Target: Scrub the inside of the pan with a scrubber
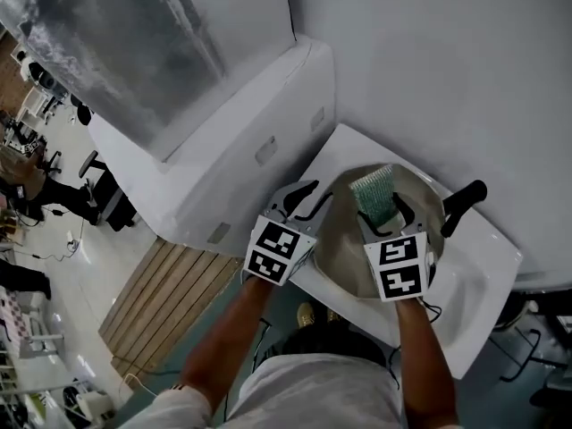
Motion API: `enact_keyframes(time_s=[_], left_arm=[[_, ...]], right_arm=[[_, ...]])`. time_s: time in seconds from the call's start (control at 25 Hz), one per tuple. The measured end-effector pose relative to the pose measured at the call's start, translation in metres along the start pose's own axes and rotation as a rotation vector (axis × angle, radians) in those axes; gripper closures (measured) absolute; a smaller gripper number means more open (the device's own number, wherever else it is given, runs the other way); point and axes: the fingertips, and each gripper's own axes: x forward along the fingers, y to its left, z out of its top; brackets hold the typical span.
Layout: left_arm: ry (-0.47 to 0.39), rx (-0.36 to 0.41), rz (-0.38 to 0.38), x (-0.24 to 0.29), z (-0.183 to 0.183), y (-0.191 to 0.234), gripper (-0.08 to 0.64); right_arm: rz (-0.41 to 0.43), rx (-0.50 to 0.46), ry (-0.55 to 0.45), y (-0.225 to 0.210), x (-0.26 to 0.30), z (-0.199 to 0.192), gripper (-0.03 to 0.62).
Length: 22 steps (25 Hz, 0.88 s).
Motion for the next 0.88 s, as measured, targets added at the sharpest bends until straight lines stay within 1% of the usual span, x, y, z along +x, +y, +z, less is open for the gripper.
enact_keyframes(time_s=[0.2,0.44,0.64,0.76,0.88], left_arm=[[0.114,-0.01,-0.023,0.02,-0.031,0.001,0.423],[0.212,-0.006,-0.049,0.033,-0.059,0.001,0.423],[0.236,-0.011,-0.041,0.036,-0.068,0.003,0.431],[0.24,-0.015,-0.036,0.037,-0.071,0.005,0.476],[0.233,-0.021,-0.042,0.037,-0.072,0.004,0.503]], right_arm=[[-0.001,-0.079,0.102,0.004,0.027,-0.02,0.288],[0.016,-0.11,0.193,0.013,0.053,-0.041,0.288],[0.036,-0.112,0.23,0.02,0.066,-0.049,0.288],[0.044,-0.113,0.247,0.023,0.071,-0.053,0.288],[0.044,-0.12,0.264,0.024,0.076,-0.056,0.288]])
